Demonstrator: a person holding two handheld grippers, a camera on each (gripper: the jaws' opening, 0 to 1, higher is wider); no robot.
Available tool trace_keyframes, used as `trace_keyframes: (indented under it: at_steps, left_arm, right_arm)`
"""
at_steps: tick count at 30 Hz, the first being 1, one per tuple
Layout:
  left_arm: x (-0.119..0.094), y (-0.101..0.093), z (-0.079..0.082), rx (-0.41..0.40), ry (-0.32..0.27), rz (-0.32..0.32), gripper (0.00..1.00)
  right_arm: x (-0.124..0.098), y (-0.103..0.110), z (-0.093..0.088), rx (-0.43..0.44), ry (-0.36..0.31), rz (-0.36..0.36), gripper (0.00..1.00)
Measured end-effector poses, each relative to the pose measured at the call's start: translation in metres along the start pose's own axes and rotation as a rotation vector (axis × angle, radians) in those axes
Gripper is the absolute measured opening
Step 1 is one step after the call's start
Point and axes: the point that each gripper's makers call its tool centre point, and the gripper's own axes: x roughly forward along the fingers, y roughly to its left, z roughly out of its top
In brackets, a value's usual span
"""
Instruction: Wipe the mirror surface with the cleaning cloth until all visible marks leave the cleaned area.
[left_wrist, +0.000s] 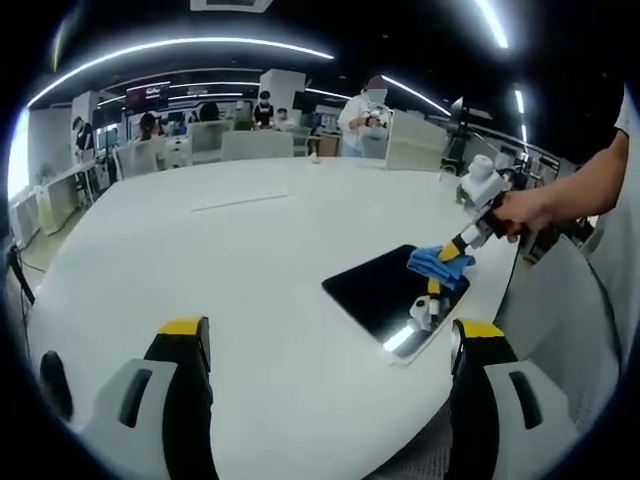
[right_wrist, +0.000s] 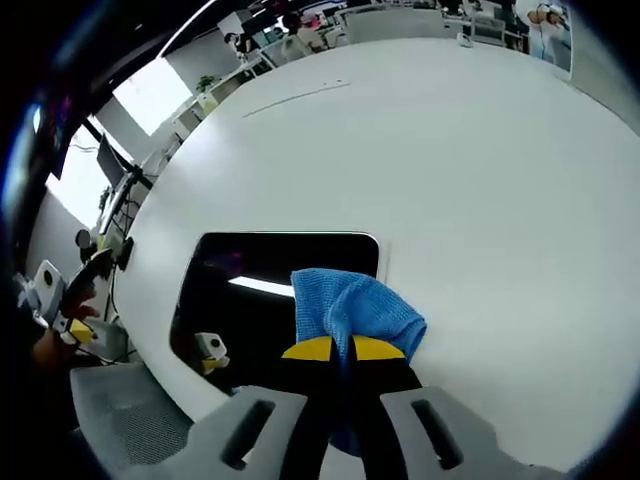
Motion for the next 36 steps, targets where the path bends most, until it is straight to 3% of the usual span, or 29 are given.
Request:
trace_keyframes:
  at_steps: [10, 15, 36]
  left_arm:
    - [-0.004, -0.006, 0.01, 0.014, 0.001, 0.016, 0.99]
    - [-0.007, -0.005, 0.018, 0.028, -0.029, 0.022, 0.99]
    - [-0.009, -0.009, 0.025, 0.02, -0.057, 0.047, 0.99]
  right_arm:
    - [0.001, 0.0, 0.001, 0.014, -0.01, -0.008, 0.0]
    - [-0.001, 0.002, -0.004, 0.011, -0.01, -0.019, 0.0]
    - [-0.017, 0.011, -0.038, 0.033, 0.01, -0.001, 0.0]
